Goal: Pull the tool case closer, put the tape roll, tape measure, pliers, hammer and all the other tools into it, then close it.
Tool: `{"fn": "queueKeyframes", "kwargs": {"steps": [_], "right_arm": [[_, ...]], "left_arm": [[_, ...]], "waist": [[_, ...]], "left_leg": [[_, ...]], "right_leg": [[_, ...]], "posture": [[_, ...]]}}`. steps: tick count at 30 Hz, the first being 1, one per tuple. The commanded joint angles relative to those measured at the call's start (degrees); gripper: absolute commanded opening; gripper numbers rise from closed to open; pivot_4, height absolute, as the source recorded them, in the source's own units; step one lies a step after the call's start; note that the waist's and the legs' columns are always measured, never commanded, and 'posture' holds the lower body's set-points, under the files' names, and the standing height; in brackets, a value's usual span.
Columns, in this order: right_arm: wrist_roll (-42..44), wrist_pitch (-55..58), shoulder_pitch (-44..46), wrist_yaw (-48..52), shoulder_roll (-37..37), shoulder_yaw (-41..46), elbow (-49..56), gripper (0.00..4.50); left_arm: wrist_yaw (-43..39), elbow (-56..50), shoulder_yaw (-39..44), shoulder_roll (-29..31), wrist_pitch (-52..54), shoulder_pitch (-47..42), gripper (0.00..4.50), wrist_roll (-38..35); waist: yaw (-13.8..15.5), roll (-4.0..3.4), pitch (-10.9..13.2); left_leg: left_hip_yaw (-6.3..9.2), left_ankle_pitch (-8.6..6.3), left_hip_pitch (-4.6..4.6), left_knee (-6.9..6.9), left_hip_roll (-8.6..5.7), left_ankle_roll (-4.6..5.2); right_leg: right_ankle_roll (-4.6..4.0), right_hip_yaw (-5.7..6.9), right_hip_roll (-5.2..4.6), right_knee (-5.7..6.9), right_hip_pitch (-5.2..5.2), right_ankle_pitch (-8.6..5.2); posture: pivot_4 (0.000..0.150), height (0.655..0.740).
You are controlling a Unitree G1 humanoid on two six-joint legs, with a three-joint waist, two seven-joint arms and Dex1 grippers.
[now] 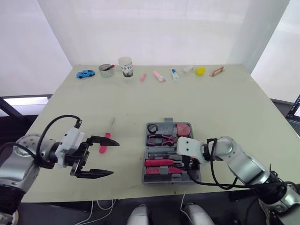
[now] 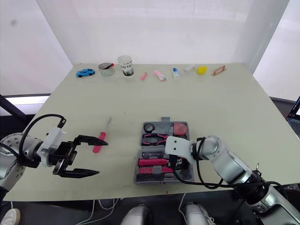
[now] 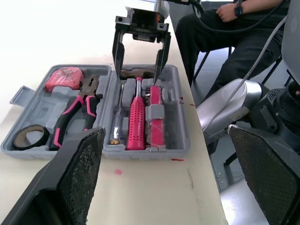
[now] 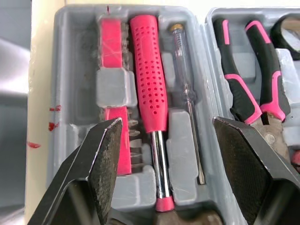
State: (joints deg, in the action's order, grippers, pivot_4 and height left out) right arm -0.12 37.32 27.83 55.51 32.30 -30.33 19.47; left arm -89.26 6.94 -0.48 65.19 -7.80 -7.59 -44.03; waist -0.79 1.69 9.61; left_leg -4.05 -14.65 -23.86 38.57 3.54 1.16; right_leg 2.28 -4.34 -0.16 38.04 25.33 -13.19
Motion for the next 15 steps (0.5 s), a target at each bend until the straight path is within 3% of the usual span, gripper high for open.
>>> {"fn": "queueKeyframes", "kwargs": {"steps": [1,3,4,5,6,15], "right_arm": [[3.39,-1.58,-0.55,-0.99,-2.61,3.48,1.04,2.23],[3.28,-2.59,-0.78,-1.2,-3.06,3.22,0.14,1.28],[3.13,-3.08,-0.83,-1.25,-3.07,2.98,-0.24,1.09],[2.85,-3.71,-0.84,-1.4,-3.22,2.62,-0.96,0.42],[2.58,-4.29,-0.77,-1.52,-3.42,2.26,-1.72,0.04],[0.72,-7.87,-0.17,-0.83,-5.24,-0.89,-8.07,0.04]], "left_arm": [[-3.24,-0.04,1.42,-0.26,-0.13,-1.05,4.5,-0.83],[-3.24,-0.01,1.36,-0.44,-0.08,-1.25,4.5,-0.74],[-3.24,-0.01,1.35,-0.5,-0.06,-1.31,4.5,-0.71],[-3.24,0.0,1.35,-0.58,-0.05,-1.38,4.5,-0.69],[-3.24,0.01,1.36,-0.64,-0.05,-1.43,4.5,-0.66],[-3.24,-0.32,2.01,-1.18,0.14,-0.91,4.5,-0.51]], "waist": [[-0.08,0.0,0.0],[-0.07,0.0,0.0],[-0.05,0.0,0.0],[-0.03,0.0,0.0],[-0.03,0.0,0.0],[-0.04,0.0,0.0]], "left_leg": [[0.0,0.0,0.0,0.0,0.01,0.0],[0.0,0.0,0.0,0.0,0.01,0.0],[0.0,0.0,0.0,0.0,0.01,0.0],[-0.01,0.0,0.0,0.0,0.01,0.0],[-0.01,0.0,0.0,0.0,0.01,0.0],[-0.02,0.0,0.0,0.01,0.01,0.0]], "right_leg": [[0.0,-0.01,0.01,0.01,0.0,0.0],[0.0,-0.02,0.03,0.02,0.0,0.0],[0.0,-0.03,0.03,0.02,0.0,0.0],[0.0,-0.03,0.03,0.02,0.0,0.0],[0.0,-0.04,0.02,0.01,0.0,0.0],[0.0,-0.04,0.03,0.02,0.01,0.0]], "posture": [[0.15,0.74],[0.15,0.74],[0.15,0.74],[0.15,0.74],[0.15,0.74],[0.15,0.74]]}}
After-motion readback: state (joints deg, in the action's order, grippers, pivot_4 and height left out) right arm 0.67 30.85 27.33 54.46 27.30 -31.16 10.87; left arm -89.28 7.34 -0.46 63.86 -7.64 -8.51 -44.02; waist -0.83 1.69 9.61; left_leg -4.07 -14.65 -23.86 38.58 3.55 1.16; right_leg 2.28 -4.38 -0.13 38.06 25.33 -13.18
